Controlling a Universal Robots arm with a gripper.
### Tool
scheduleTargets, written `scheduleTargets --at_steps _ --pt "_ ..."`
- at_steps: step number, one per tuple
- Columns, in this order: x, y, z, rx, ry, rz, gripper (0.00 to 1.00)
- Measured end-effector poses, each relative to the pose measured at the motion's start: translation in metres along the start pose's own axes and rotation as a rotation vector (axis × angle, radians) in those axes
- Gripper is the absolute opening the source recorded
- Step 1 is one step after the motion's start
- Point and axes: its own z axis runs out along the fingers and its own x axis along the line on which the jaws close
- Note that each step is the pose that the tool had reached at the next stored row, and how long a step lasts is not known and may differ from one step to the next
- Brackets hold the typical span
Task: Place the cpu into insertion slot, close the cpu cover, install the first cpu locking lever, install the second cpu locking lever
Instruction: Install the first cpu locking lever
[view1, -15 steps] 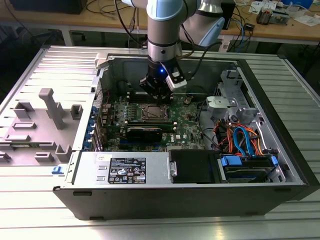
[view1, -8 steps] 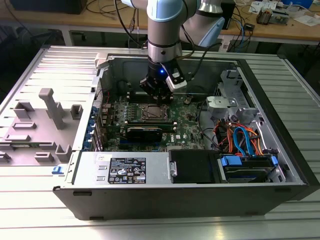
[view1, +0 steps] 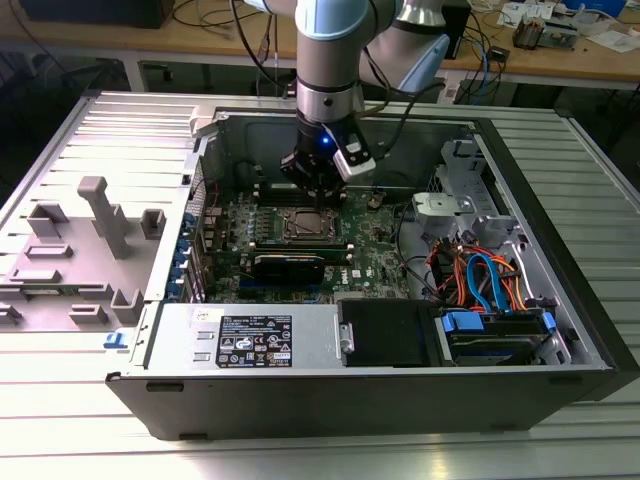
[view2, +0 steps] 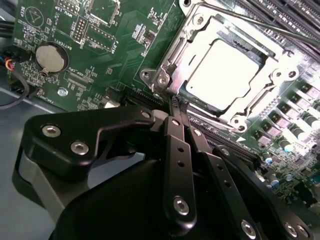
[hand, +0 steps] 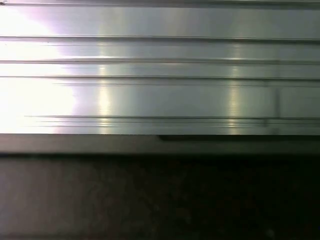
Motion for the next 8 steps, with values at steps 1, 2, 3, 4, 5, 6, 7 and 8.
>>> scheduleTargets --at_steps 1,2,3,4,5,6,7,8 --pt "-0.0001 -0.0002 -0.0014 0.0001 0.0 0.0 0.11" --pt "-0.0001 -0.0005 -0.0021 0.0 0.0 0.0 0.11" --pt "-0.0002 -0.0012 -0.0024 0.0 0.0001 0.0 0.11" --pt "-0.0001 -0.0024 -0.0025 0.0001 0.0001 0.0 0.11" --pt "-0.0001 -0.0033 -0.0025 0.0 0.0001 0.0 0.11" --pt "-0.0001 -0.0041 -0.0025 0.0001 0.0003 0.0 0.11" --pt "-0.0001 -0.0045 -0.0025 0.0 0.0004 0.0 0.11" --pt "-0.0001 -0.0045 -0.0025 0.0001 0.0005 0.0 0.11"
